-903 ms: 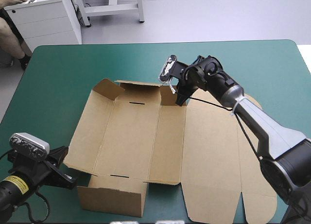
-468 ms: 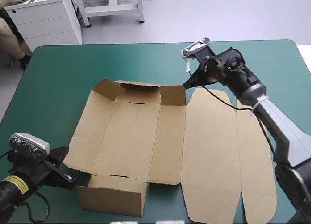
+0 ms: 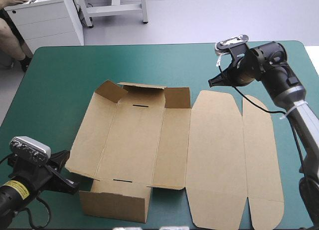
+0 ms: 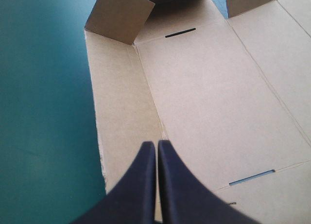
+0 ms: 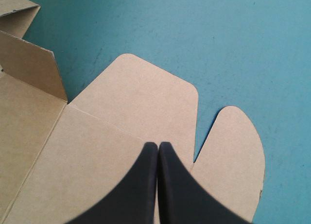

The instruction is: Fold the box

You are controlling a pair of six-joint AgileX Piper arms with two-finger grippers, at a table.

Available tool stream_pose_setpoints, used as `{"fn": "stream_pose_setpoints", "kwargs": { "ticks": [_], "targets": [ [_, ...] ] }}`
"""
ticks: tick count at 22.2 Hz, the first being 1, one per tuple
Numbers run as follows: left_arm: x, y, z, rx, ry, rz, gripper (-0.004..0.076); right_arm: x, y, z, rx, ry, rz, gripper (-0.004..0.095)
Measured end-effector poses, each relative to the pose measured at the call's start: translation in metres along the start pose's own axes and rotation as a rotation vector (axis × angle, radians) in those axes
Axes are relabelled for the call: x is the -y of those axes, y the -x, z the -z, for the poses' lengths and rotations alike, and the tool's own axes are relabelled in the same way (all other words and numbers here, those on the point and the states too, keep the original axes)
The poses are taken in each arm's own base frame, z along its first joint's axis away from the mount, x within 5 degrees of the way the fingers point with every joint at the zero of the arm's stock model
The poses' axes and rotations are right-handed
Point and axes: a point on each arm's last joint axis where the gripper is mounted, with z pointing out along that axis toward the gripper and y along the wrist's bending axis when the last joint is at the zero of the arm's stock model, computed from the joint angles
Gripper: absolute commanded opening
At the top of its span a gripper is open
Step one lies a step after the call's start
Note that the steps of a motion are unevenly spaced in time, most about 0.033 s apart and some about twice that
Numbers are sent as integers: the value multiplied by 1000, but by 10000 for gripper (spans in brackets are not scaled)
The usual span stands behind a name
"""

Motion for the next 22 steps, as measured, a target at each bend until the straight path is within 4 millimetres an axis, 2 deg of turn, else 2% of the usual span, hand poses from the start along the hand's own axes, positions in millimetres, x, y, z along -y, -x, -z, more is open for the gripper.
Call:
{"fn": "stream_pose_setpoints", "kwargs": {
  "ticks": [3,5,9,13,17,22],
  "targets": [
    [0,-1,0,-15,1,0,-8,3,-4,24,41,-11,-3,-20],
    [0,-1,0,-16,1,0,-8,7,-11,31,41,-55,-26,-20],
    [0,-1,0,-18,1,0,-8,15,-30,30,-2,-105,-48,-20],
    [0,-1,0,-14,1,0,-8,32,-82,34,-19,-64,-148,-20],
    [0,0,0,-5,0,8,-8,21,-133,45,-47,-10,-150,-20],
    [0,0,0,0,0,22,-8,13,-171,65,-10,1,-157,-20]
  ]
}}
